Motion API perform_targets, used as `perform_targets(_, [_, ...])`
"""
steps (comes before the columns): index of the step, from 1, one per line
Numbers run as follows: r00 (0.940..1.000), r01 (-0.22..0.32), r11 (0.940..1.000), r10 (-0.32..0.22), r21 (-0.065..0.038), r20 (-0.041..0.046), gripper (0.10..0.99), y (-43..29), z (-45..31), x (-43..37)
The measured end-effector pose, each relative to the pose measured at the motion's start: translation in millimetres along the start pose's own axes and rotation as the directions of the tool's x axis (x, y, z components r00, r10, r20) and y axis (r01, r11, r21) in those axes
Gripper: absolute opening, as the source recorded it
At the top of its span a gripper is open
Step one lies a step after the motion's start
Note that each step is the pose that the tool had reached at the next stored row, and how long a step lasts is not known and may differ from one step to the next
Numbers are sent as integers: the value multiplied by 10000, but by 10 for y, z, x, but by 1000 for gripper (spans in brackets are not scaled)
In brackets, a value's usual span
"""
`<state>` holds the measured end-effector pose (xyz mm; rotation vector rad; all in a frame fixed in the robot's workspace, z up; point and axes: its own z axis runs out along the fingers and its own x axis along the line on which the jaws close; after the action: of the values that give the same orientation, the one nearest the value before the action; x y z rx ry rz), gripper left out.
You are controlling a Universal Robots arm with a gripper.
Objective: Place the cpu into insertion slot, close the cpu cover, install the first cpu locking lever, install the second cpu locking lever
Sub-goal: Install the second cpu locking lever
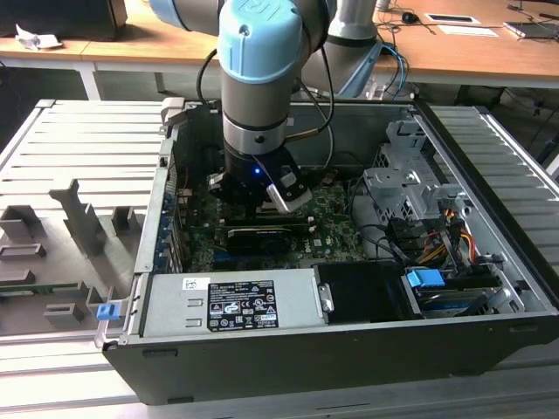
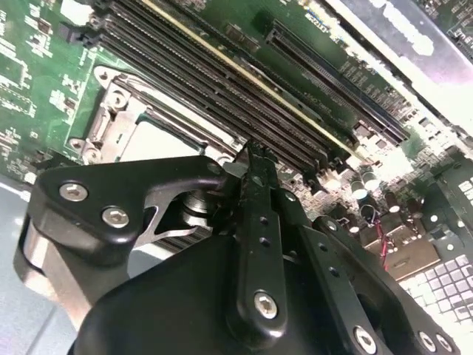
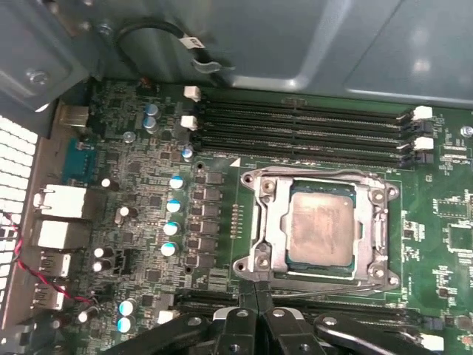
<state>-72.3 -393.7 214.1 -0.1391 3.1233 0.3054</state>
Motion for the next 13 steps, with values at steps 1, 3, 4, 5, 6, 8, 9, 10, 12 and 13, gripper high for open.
perform_targets(1, [10000, 2, 10000, -2, -50, 4, 106, -8, 10, 2])
perform_targets(3, [10000, 0, 9999, 1, -119, 12, 106, -16, 31, 3])
perform_targets(4, [10000, 1, 9999, 0, -154, 15, 106, -21, 42, 4])
perform_targets(5, [10000, 1, 9998, 0, -195, 18, 106, -25, 55, 4])
perform_targets(6, [10000, 1, 9997, -1, -226, 21, 106, -29, 65, 4])
perform_targets(8, [10000, 3, 9996, -2, -296, 26, 106, -40, 91, 5])
perform_targets(9, [10000, 3, 9992, -2, -396, 35, 106, -45, 103, 8])
perform_targets(10, [10000, 7, 9988, -5, -498, 45, 106, -49, 113, 11])
perform_targets(12, [10000, 8, 9981, -5, -622, 55, 106, -58, 137, 23])
perform_targets(13, [10000, 10, 9979, -6, -654, 61, 106, -59, 146, 32])
